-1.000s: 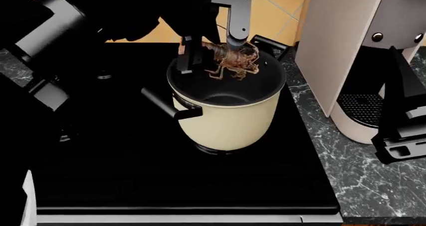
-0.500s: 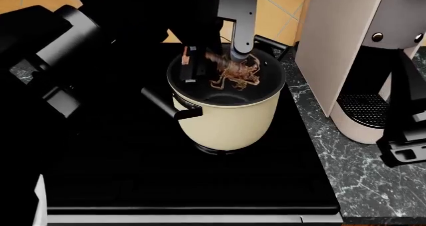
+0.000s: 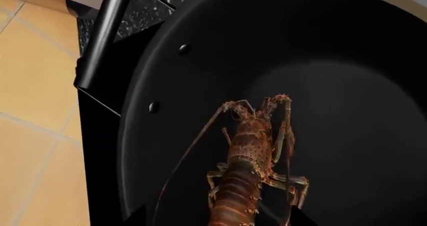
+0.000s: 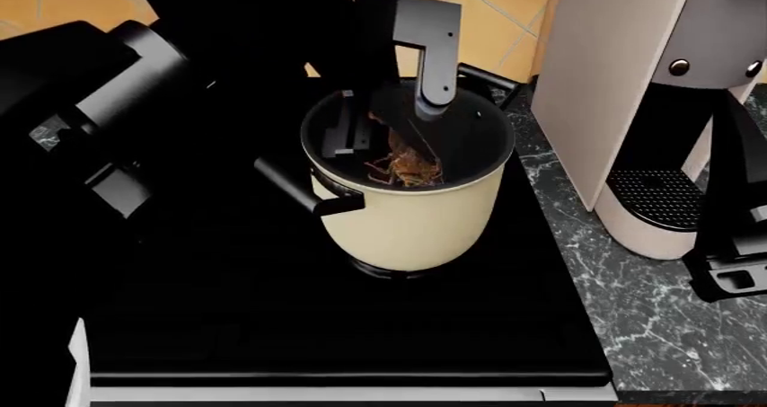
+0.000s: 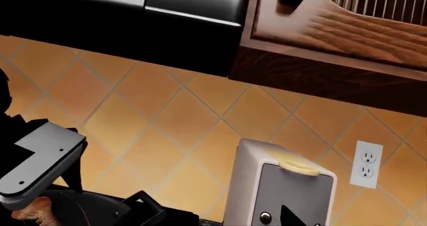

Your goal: Frozen meat rests on a plate on the counter. Retrieve the meat and place it in a pot on a burner. Then turn the burner on.

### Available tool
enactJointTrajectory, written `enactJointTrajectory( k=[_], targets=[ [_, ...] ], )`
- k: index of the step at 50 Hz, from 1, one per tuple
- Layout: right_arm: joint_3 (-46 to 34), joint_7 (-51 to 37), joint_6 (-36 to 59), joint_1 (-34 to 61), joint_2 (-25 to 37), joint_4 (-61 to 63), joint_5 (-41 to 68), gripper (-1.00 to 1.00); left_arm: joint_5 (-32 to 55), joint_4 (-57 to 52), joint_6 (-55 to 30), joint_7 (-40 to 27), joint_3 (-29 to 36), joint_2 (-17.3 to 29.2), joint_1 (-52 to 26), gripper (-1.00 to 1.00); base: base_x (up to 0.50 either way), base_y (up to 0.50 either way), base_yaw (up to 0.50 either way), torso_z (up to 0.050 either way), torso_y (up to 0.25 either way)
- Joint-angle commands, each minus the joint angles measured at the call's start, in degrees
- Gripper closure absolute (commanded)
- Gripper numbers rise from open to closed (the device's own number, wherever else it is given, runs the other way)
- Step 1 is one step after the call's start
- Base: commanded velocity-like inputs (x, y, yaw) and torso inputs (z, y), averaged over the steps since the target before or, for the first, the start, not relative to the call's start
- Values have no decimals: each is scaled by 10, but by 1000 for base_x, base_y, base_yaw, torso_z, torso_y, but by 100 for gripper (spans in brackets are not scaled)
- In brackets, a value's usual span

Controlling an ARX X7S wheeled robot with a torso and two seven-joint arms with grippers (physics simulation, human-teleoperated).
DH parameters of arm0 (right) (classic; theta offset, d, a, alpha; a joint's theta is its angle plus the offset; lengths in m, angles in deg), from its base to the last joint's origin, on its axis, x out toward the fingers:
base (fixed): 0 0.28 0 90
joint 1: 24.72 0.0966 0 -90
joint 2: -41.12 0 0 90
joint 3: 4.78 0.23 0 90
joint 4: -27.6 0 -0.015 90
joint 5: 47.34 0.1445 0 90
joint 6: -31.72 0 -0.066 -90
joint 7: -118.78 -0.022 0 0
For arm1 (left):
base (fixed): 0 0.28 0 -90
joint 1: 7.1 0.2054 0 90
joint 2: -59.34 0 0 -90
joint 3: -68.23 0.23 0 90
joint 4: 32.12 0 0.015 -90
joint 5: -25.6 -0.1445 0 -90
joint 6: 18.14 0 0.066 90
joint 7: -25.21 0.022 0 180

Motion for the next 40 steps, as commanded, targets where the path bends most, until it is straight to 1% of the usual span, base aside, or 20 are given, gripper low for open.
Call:
enactJointTrajectory(
  k=[1,8,16,22,32,40],
  targets=[
    [8,3,7,-3,-7,0,-1,-100,-8,4,-3,-10,-4,0,-2,-100,0,0,0,0,0],
    [4,1,7,0,-7,1,2,-100,2,5,-3,-12,-7,0,-10,-100,0,0,0,0,0],
    [-8,6,10,9,-13,-2,-6,-100,44,9,7,-18,-22,0,-41,-100,0,0,0,0,0],
    [-33,6,13,19,-7,-9,-13,-100,75,24,19,-13,-45,3,-67,-100,0,0,0,0,0],
    [-85,-7,-8,64,17,-13,0,-100,89,-70,-30,-34,-52,61,-85,-100,0,0,0,0,0],
    [-121,-13,-21,94,29,-16,9,-100,120,-170,-87,-61,-74,123,-95,-100,0,0,0,0,0]
  ],
)
